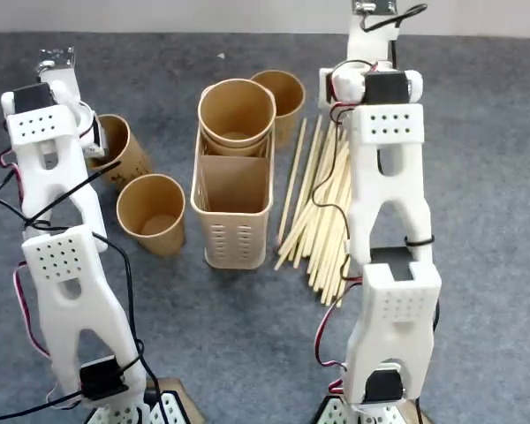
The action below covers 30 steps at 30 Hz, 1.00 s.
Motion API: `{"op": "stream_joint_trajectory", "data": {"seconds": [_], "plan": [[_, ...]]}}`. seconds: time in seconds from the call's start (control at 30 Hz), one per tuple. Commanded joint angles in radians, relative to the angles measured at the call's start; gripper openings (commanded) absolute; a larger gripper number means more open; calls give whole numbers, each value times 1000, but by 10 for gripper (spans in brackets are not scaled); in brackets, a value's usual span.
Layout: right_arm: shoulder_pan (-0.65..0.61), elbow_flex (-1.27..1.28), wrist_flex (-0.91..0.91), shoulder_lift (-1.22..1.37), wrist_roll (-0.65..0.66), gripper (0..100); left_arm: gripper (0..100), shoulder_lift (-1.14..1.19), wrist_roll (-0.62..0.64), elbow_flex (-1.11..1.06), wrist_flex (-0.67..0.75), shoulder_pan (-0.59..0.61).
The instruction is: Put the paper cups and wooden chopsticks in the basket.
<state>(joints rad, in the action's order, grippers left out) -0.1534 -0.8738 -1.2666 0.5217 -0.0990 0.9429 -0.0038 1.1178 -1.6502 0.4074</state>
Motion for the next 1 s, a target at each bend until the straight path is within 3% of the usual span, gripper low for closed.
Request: {"op": "stream_joint_trajectory", "data": {"seconds": [0.0, 0.23, 0.83, 0.97], "plan": [[-12, -35, 35, 5, -49, 231, 151, -13, 9, 39, 9, -22], [-25, -35, 73, 61, -199, 231, 151, -10, 8, 39, 11, -19], [-19, -27, 65, 147, -140, 231, 146, -8, 5, 38, 11, -21], [39, -48, -10, 147, -140, 231, 11, -15, -110, 41, 9, -21]]}}
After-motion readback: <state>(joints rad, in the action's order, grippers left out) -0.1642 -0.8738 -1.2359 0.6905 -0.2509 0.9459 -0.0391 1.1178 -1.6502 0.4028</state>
